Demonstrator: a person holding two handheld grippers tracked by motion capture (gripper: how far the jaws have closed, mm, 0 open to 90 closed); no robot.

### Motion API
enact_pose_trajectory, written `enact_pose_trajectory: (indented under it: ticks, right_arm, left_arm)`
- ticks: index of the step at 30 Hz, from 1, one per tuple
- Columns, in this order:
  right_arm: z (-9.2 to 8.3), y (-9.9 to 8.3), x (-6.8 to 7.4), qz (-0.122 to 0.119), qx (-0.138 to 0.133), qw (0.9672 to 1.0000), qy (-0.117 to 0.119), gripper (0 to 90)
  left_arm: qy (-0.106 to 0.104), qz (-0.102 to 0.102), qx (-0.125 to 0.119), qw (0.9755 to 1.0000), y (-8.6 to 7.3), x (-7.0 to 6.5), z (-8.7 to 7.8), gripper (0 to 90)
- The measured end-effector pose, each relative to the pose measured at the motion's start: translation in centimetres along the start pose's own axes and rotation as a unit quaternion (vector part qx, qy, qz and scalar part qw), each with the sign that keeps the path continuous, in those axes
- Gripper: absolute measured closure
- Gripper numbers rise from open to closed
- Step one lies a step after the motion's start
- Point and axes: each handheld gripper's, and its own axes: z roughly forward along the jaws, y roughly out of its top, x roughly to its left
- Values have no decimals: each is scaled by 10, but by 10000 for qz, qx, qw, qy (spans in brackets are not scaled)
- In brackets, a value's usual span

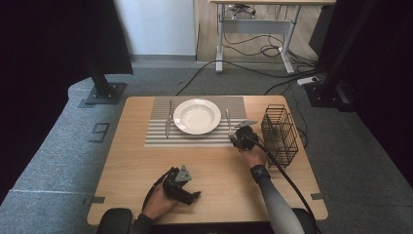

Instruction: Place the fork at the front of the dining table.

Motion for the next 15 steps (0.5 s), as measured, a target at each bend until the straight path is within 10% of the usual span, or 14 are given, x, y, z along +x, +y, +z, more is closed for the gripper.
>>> enact_pose_trajectory:
  ticks: [15]
  right_arm:
    - [21, 2, -8, 119, -26, 9999, -89, 706]
  left_arm:
    - [-20, -28, 9, 10000, 0, 1, 0, 54]
